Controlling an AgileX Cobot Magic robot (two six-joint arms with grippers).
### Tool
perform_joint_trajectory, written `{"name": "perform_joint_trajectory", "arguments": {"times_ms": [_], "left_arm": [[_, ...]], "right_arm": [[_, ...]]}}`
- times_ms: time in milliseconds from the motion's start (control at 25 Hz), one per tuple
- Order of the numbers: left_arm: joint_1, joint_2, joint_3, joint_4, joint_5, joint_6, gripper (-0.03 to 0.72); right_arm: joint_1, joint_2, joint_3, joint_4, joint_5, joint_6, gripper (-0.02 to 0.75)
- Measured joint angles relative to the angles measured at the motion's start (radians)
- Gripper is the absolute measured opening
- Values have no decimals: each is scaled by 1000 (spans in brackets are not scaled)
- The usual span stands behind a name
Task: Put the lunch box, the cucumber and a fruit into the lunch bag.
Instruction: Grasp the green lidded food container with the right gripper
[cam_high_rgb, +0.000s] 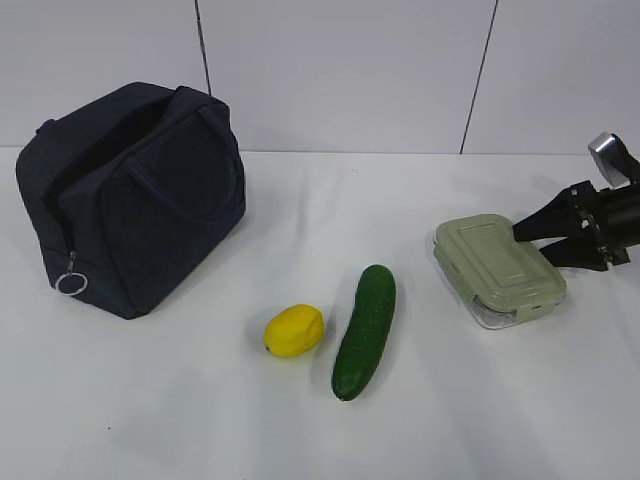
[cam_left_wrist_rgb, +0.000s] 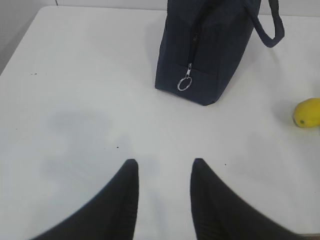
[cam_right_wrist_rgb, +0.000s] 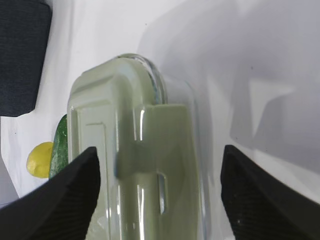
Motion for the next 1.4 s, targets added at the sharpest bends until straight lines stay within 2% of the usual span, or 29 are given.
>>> {"name": "perform_joint_trajectory", "arguments": {"times_ms": [720,1400], "left_arm": [[0,0,0,0,0,0,240],[0,0,0,0,0,0,240]], "right_arm": [[60,0,0,-74,-2,90,581],[104,0,-1,-82,-2,151,581]]}}
